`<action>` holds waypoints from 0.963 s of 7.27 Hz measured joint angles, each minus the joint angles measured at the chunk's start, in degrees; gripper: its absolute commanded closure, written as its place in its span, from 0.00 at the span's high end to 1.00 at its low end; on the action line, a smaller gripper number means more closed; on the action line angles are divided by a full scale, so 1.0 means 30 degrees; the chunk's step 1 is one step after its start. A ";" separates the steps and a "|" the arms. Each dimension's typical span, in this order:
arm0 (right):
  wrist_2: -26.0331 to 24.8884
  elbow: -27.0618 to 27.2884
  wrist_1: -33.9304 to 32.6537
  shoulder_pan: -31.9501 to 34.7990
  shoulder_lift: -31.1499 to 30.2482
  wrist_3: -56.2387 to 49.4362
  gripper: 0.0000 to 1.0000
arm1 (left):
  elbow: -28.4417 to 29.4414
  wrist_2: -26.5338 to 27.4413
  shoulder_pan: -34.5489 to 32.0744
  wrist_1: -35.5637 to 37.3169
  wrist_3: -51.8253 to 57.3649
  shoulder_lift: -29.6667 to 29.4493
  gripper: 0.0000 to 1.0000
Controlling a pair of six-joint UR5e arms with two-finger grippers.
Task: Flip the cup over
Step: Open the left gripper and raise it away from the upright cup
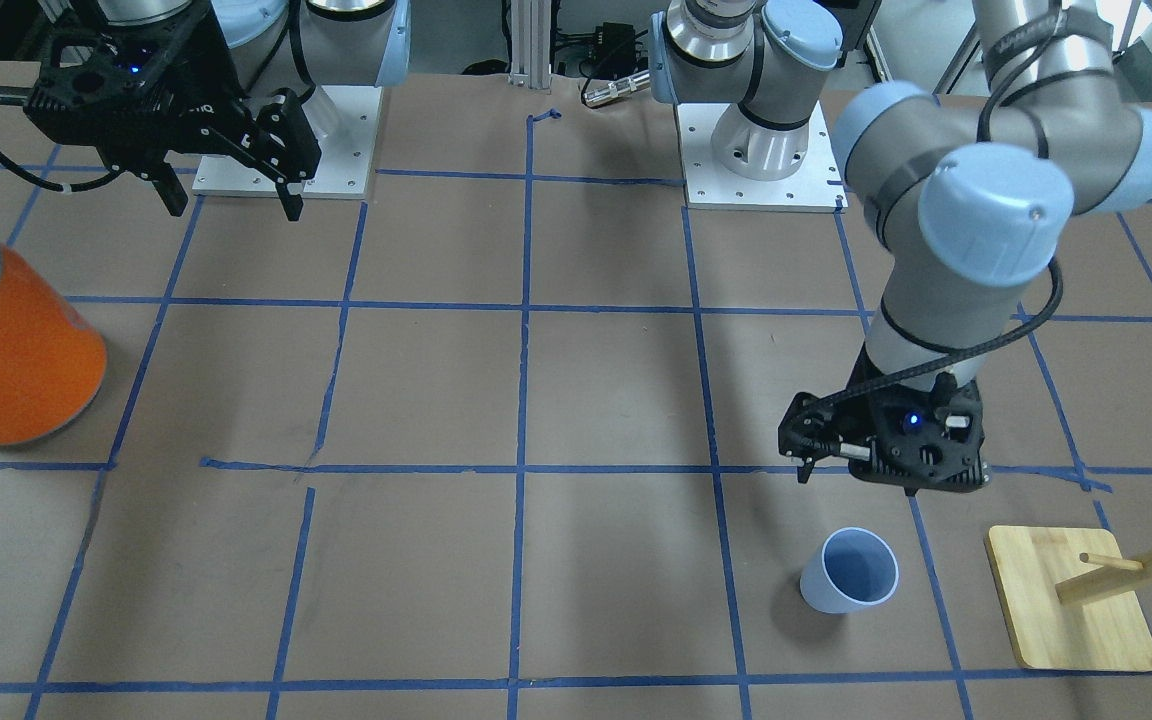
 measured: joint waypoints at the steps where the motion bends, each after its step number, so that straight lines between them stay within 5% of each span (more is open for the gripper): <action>1: 0.0000 0.0000 0.0001 -0.0001 0.0000 0.0000 1.00 | 0.0738 -0.0133 -0.0065 -0.2615 -0.0535 0.1368 1.00; 3: 0.0001 0.0011 0.0006 -0.0001 0.0001 0.0000 1.00 | 0.1247 -0.1040 -0.0097 -0.6253 -0.0740 0.4294 1.00; 7: -0.0006 0.0017 0.0003 -0.0001 0.0001 0.0000 1.00 | 0.0583 -0.1296 0.0032 -0.7030 -0.0851 0.6092 1.00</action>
